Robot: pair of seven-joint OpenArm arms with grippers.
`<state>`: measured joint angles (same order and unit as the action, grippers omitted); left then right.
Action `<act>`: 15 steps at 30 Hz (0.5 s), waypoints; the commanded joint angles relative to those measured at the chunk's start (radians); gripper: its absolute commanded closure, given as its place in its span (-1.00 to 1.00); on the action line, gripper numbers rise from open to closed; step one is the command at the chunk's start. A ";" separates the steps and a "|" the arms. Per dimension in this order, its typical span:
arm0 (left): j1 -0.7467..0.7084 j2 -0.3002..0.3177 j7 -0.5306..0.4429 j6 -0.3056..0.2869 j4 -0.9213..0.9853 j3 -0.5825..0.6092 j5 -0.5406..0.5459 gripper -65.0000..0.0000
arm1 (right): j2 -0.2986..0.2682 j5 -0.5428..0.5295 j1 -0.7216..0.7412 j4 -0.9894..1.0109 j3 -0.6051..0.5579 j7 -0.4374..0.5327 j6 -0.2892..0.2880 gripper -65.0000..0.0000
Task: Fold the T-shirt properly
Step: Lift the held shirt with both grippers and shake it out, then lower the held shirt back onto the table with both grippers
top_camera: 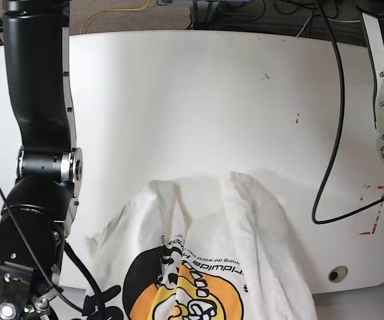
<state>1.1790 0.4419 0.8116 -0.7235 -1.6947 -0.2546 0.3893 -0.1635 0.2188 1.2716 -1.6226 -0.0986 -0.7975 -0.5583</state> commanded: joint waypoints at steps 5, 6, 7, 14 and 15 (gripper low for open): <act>0.009 -0.018 -0.002 0.025 0.004 0.002 -0.017 0.99 | -0.001 0.057 -0.041 -0.017 0.002 -0.018 0.027 1.00; 0.001 -0.019 0.000 0.025 0.003 0.003 -0.015 0.99 | 0.000 0.056 -0.052 -0.022 0.001 -0.021 0.025 1.00; -0.010 -0.018 0.003 0.025 0.001 0.005 -0.013 0.99 | 0.000 0.056 -0.065 -0.030 0.000 -0.024 0.023 1.00; -0.145 -0.008 0.056 0.025 -0.046 -0.004 0.017 1.00 | 0.003 0.060 -0.185 -0.165 -0.016 -0.080 -0.025 1.00; -0.161 -0.007 0.060 0.025 -0.054 -0.005 0.018 1.00 | 0.003 0.060 -0.201 -0.182 -0.018 -0.086 -0.031 1.00</act>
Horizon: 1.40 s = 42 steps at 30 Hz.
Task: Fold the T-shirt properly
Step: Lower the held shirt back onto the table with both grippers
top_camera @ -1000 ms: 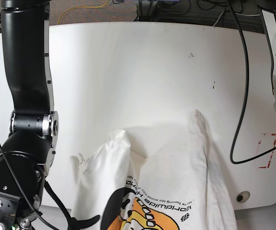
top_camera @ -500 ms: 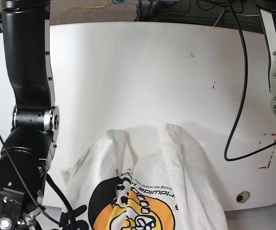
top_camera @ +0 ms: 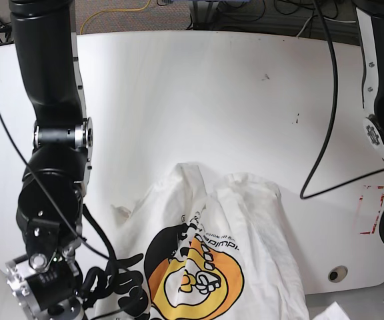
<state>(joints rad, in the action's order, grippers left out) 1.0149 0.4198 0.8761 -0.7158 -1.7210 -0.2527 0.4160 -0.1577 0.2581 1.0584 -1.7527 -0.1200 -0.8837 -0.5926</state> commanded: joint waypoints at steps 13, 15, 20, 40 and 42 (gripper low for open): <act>-0.290 0.022 -0.001 0.018 -0.131 -0.028 0.010 1.00 | -0.002 0.012 -0.245 -0.238 -0.026 -0.055 -0.064 1.00; -0.326 0.023 -0.002 0.018 -0.138 -0.031 0.017 1.00 | -0.002 0.013 -0.281 -0.249 -0.023 -0.054 -0.066 1.00; -0.489 0.020 -0.007 0.018 -0.144 -0.032 0.054 1.00 | -0.009 0.003 -0.440 -0.268 0.061 -0.041 -0.032 1.00; -0.081 0.009 -0.032 0.018 0.119 0.088 0.022 1.00 | -0.006 -0.013 -0.238 -0.146 0.110 -0.036 0.030 1.00; -0.032 0.001 -0.051 0.018 0.112 0.096 0.020 1.00 | -0.008 -0.016 -0.184 -0.144 0.108 -0.042 0.022 1.00</act>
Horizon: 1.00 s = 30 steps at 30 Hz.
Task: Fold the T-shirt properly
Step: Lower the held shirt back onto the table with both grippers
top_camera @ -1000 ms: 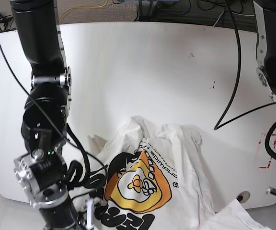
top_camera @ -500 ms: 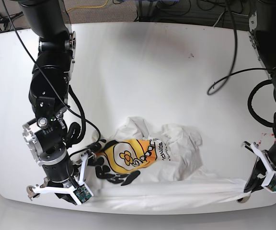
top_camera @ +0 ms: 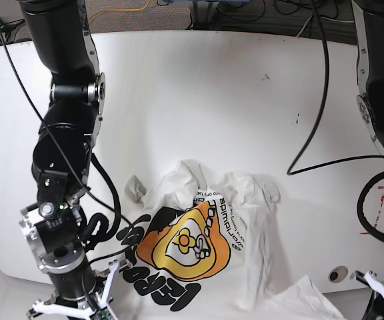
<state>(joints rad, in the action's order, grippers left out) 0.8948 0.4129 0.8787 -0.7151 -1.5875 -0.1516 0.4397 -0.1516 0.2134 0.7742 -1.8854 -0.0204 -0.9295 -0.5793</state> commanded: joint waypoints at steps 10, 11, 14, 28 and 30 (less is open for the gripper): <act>0.188 -0.013 -0.074 0.017 -0.011 -0.009 -0.012 1.00 | -0.047 0.017 0.254 0.085 0.033 0.027 0.011 1.00; 0.200 -0.017 -0.073 0.017 0.000 -0.015 -0.016 1.00 | -0.061 0.012 0.279 0.119 0.047 0.032 0.007 1.00; 0.208 -0.018 -0.084 0.017 0.014 -0.019 -0.016 1.00 | -0.079 0.011 0.311 0.171 0.061 0.030 -0.004 1.00; 0.197 0.013 -0.165 0.017 0.161 -0.016 -0.060 0.99 | -0.167 0.006 0.208 0.178 0.127 -0.043 -0.119 0.98; 0.207 0.020 -0.168 0.017 0.168 -0.019 -0.063 0.99 | -0.166 0.007 0.196 0.172 0.120 -0.035 -0.119 0.98</act>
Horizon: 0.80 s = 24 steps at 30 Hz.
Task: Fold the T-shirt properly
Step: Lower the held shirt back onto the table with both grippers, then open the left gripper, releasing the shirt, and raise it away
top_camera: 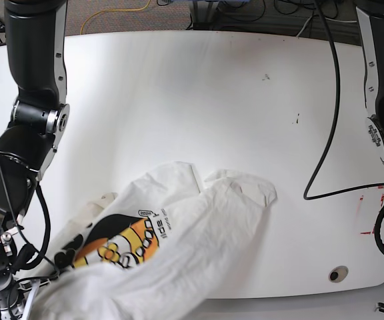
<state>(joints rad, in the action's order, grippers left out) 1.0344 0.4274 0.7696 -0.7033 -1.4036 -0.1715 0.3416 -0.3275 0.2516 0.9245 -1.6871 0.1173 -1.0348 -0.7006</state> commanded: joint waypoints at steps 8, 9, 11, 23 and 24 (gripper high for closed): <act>0.105 0.062 -0.070 0.005 -0.015 0.001 0.014 0.99 | 0.047 -0.037 0.088 -0.047 -0.068 0.115 0.017 0.97; 0.107 0.065 -0.070 0.005 -0.017 0.002 0.013 0.99 | 0.053 -0.037 0.098 -0.047 -0.068 0.116 0.017 0.97; 0.110 0.068 -0.069 0.005 -0.020 0.003 0.011 0.99 | 0.067 -0.036 0.124 -0.043 -0.069 0.118 0.017 0.97; 0.177 0.075 -0.068 0.005 -0.029 0.013 0.008 0.99 | 0.116 -0.024 0.246 0.019 -0.150 0.153 0.038 0.96; 0.185 0.073 -0.065 0.005 -0.031 0.014 0.008 0.99 | 0.113 -0.024 0.251 0.025 -0.160 0.155 0.036 0.96</act>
<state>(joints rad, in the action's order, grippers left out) 1.1713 0.4889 0.7136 -0.7052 -1.4246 -0.1558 0.3546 -0.2047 0.2245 1.1191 -1.6711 -0.0273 -0.9138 -0.6678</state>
